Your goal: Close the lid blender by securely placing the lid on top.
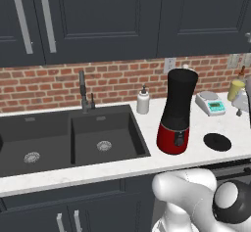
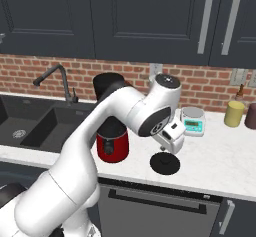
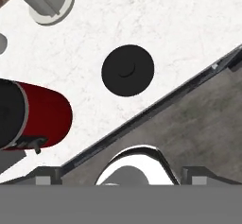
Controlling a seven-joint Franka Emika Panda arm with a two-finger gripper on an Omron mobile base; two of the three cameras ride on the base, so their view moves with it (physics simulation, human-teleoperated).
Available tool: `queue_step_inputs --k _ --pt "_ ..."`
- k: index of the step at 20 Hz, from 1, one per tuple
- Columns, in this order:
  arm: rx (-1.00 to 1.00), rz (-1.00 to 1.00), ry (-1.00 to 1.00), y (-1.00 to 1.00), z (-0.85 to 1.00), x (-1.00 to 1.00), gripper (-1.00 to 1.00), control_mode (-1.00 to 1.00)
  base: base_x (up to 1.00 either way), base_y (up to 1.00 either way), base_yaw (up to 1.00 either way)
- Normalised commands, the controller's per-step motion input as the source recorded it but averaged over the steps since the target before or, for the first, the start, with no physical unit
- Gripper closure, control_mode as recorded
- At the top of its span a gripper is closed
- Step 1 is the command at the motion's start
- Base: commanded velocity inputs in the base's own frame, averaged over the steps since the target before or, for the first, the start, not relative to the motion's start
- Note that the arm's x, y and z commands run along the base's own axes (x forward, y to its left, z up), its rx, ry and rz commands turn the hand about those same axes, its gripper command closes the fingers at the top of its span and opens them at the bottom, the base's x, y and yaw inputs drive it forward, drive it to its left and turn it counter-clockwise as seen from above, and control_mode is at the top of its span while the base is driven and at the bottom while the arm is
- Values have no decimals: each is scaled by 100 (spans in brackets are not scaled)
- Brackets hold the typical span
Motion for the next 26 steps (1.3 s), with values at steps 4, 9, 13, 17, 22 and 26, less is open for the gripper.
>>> queue_step_inputs --k 4,9,13,17,22,26 --pt "0 -1 0 0 -53 41 -100 -100 0 0 0" --pt "0 -3 0 -5 -62 25 -100 -100 0 0 0" --pt "0 -7 2 -29 -53 20 -100 -100 0 0 0" --pt "0 -14 2 -41 -41 12 -100 -100 0 0 0" --pt "0 -10 1 -31 -21 22 -100 -100 0 0 0" --pt "0 -1 7 -12 -4 22 -100 -100 0 0 0"
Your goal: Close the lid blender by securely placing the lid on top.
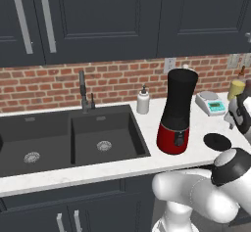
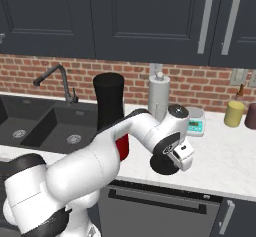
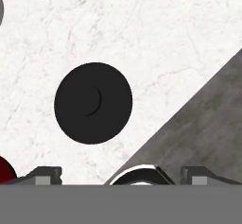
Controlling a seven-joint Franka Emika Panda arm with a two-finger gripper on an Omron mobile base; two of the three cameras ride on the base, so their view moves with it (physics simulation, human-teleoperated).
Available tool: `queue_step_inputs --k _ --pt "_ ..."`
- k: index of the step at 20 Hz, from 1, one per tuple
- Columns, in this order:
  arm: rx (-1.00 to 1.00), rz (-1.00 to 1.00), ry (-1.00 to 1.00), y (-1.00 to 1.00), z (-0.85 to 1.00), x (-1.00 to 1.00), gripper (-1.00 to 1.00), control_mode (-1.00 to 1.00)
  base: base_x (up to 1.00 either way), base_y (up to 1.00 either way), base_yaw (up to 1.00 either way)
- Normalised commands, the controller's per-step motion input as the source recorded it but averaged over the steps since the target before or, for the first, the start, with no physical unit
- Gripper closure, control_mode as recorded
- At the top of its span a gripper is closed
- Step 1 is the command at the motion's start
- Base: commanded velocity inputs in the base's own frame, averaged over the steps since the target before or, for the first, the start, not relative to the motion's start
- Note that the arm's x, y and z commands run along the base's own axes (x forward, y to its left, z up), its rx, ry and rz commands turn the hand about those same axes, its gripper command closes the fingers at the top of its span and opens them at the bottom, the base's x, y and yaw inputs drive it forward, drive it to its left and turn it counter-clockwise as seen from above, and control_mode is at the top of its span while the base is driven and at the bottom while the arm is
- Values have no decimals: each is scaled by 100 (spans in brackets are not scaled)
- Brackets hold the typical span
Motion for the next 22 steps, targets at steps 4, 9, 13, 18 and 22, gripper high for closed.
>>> queue_step_inputs --k 4,9,13,18,22 --pt "0 0 11 0 -13 28 -100 -100 0 0 0" --pt "0 0 11 3 -17 27 -100 -100 0 0 0" --pt "0 0 11 1 -26 22 -100 -100 0 0 0" --pt "0 0 5 0 -36 15 -100 -100 0 0 0" --pt "6 0 0 0 -33 10 -100 -100 0 0 0"
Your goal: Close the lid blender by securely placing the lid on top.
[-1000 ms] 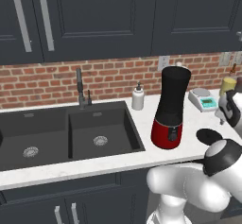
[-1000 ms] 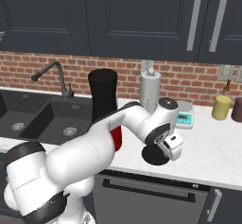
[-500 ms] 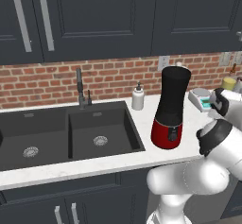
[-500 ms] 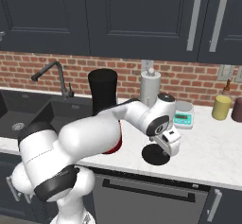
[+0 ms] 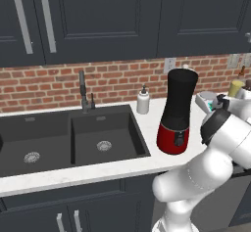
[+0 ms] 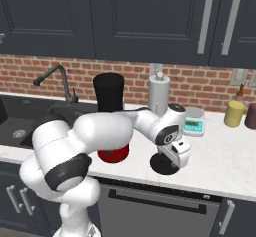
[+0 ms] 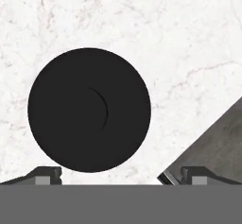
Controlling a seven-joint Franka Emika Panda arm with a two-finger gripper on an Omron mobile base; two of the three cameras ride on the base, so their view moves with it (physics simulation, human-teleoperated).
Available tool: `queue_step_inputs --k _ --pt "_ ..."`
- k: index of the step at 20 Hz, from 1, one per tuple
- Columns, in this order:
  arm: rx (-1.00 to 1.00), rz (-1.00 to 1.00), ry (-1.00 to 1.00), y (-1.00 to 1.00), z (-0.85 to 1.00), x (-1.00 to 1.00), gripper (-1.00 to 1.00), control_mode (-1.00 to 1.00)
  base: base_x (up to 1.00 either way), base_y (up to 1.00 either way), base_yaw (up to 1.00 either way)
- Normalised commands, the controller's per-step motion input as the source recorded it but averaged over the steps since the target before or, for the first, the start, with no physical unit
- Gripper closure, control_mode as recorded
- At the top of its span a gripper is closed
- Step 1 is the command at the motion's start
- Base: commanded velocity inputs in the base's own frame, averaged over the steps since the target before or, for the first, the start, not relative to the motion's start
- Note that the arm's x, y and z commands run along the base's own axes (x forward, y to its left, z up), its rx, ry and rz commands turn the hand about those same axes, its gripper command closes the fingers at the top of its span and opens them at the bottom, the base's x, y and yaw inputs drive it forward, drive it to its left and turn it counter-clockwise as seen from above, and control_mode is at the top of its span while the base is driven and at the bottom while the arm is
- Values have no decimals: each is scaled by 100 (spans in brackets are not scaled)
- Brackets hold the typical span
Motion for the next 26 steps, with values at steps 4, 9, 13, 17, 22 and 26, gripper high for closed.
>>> queue_step_inputs --k 4,9,13,17,22,26 --pt "9 0 0 0 -36 10 -100 -100 0 0 0" --pt "6 0 0 0 -32 21 -100 -100 0 0 0" --pt "0 0 0 0 -17 34 -100 -100 0 0 0" --pt "0 0 0 0 -11 37 -100 -100 0 0 0" --pt "0 0 0 -7 -9 23 -100 -100 0 0 0" --pt "0 0 0 -2 -17 1 -100 -100 0 0 0"
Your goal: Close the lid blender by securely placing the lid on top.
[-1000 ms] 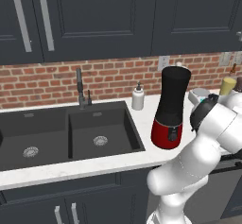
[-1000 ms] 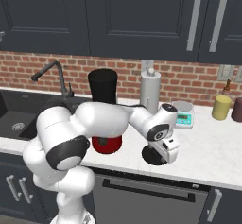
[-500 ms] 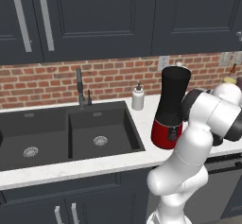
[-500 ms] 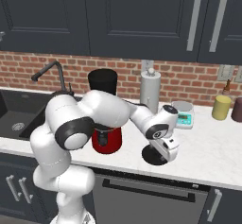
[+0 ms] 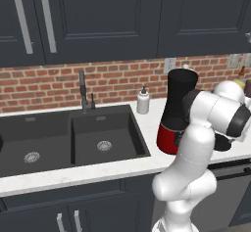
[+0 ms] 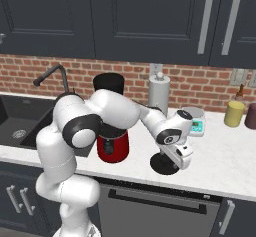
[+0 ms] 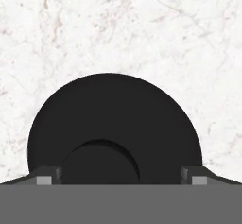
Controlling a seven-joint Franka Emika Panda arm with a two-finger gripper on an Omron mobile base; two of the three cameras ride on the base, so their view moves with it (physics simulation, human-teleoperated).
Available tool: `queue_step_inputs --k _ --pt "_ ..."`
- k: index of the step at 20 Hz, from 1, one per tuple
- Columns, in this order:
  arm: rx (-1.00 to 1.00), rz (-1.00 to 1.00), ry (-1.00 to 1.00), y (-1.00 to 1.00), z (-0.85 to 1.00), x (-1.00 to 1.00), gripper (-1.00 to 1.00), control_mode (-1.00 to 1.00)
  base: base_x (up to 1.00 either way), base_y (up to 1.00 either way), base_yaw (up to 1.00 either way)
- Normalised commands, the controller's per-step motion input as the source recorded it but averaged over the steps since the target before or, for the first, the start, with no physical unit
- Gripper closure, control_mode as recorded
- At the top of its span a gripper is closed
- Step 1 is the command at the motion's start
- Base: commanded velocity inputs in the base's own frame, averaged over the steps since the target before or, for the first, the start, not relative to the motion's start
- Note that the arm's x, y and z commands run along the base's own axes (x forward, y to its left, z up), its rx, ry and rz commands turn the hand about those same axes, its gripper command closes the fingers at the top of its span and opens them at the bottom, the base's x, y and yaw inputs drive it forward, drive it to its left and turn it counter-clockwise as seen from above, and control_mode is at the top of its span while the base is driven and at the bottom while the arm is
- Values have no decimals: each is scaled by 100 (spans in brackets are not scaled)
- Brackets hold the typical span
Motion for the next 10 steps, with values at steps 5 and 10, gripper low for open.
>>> queue_step_inputs --k 5,10 --pt "0 0 0 9 -21 0 -100 -100 0 0 0" --pt "0 0 0 56 -10 0 -100 -100 0 0 0"
